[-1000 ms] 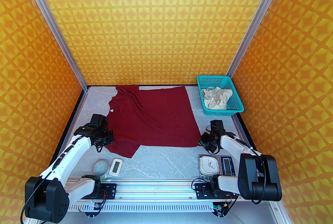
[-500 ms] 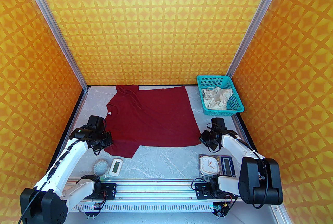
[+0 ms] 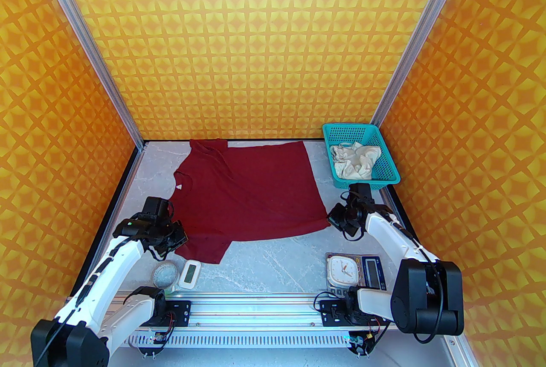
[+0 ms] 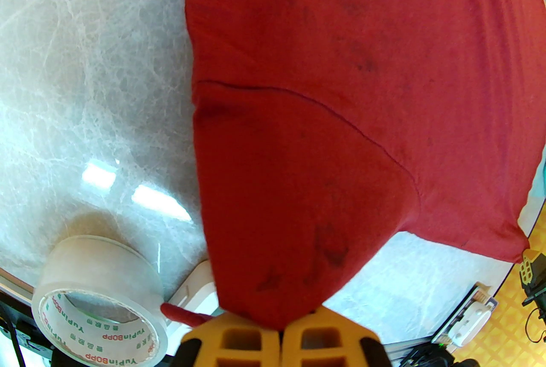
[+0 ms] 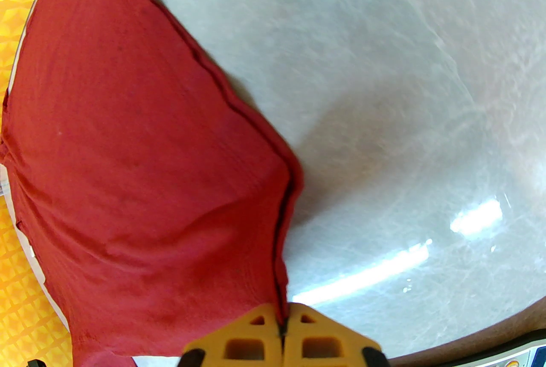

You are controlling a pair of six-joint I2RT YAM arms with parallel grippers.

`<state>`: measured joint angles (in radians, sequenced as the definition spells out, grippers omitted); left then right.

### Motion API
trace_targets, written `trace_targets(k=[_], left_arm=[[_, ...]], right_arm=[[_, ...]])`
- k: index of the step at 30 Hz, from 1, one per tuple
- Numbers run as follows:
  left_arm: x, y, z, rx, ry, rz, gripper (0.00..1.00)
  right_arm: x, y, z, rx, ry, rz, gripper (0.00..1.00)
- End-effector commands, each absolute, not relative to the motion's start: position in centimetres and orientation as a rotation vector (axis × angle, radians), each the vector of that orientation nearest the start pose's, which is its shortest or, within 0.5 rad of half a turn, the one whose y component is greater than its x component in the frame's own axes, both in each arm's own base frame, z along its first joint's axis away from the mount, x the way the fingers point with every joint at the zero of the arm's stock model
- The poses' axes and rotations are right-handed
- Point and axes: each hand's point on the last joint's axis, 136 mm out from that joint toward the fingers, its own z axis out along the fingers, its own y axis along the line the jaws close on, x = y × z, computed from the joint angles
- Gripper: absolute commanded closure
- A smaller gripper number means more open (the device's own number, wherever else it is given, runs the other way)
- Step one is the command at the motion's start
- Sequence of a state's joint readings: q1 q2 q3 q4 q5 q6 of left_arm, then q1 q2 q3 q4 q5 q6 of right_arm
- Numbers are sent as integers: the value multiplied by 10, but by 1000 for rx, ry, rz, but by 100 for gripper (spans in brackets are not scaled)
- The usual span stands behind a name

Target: Fold and stack the mixed laundry pile

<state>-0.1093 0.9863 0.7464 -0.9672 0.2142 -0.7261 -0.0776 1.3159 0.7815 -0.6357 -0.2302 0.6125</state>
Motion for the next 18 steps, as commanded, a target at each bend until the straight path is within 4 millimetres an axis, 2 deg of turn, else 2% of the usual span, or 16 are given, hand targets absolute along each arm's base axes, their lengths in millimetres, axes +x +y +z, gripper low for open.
trace_targets(k=[1,9,14,15,18], left_arm=[[231,-60,137,-804,2636,-548,100],[264,-58,162,-775,2556,-568,100],[287,-47,173,-805,2477,-574,100],[294,-45,166,-826,2490,-567,100],[310,-43,167,-822,2476,-575,100]], right_arm=[[302,23,84,823,2646,480,100],[329,31,95,770,2634,497,100],[347,28,99,754,2626,471,100],[351,28,99,751,2623,471,100],[363,27,103,746,2610,471,100]])
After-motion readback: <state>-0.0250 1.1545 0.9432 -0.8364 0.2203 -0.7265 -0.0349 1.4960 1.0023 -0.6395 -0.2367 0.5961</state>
